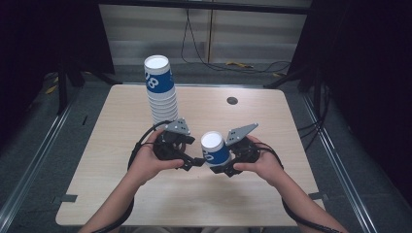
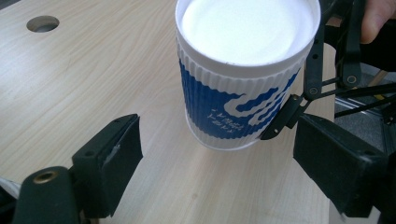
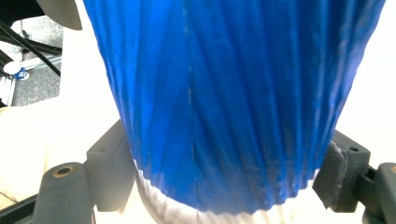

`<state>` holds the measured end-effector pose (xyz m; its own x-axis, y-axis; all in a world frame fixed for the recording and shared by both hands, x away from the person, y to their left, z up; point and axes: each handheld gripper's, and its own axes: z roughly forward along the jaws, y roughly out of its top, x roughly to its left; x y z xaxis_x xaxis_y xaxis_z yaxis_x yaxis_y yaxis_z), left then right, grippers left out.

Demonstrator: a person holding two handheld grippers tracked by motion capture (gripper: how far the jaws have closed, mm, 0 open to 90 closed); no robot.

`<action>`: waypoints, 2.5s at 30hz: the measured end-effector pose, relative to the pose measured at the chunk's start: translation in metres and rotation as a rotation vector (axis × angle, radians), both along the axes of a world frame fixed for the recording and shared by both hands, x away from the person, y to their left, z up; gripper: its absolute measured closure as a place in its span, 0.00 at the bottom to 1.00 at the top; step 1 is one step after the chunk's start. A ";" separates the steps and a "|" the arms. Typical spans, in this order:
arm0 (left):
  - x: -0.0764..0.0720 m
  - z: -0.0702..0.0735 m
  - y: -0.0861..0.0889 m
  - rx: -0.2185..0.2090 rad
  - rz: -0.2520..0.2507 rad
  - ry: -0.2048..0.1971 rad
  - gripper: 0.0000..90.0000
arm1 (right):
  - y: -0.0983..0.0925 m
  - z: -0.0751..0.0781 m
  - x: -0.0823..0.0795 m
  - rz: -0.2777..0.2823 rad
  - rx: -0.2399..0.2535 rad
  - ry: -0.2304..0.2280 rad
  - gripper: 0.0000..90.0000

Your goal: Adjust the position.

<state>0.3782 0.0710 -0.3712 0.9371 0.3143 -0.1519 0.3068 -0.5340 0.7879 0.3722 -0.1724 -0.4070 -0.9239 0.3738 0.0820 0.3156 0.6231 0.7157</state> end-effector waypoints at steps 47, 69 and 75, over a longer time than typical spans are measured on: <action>0.000 -0.002 -0.025 0.022 -0.065 0.005 0.18 | 0.009 -0.008 -0.001 0.034 -0.014 0.014 0.22; 0.000 0.001 -0.029 0.019 -0.088 -0.011 0.27 | 0.010 -0.008 -0.002 0.045 -0.022 0.013 0.22; 0.001 -0.002 -0.025 0.026 -0.084 -0.001 0.28 | 0.012 -0.010 -0.002 0.049 -0.030 0.016 0.22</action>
<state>0.3792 0.0460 -0.3733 0.9605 0.2382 -0.1441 0.2595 -0.5781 0.7736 0.3704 -0.1603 -0.4170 -0.9397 0.3308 0.0866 0.2957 0.6590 0.6915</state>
